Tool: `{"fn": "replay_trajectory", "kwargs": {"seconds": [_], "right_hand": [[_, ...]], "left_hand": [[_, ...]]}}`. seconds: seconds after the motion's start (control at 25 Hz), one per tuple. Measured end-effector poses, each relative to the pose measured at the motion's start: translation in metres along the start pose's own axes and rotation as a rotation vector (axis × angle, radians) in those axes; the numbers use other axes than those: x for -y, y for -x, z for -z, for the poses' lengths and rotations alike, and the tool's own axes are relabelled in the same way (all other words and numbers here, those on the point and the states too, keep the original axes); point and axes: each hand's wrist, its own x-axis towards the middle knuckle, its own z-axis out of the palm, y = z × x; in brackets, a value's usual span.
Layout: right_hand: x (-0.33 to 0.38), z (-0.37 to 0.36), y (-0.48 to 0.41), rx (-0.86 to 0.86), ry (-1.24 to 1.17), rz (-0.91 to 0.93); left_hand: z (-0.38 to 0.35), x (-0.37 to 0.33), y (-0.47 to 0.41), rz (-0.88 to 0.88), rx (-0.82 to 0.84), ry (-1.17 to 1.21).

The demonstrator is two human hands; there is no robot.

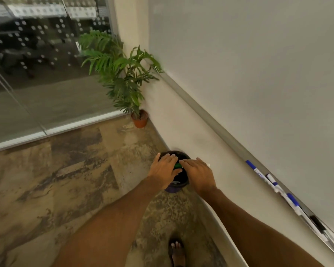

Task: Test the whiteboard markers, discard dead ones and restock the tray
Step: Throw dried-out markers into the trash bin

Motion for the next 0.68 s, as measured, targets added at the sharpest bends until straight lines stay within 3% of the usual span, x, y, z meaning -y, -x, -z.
{"fn": "replay_trajectory", "kwargs": {"seconds": [0.68], "right_hand": [[-0.098, -0.225, -0.166, 0.338, -0.139, 0.046]], "left_hand": [[-0.165, 0.107, -0.188, 0.279, 0.221, 0.073]]}}
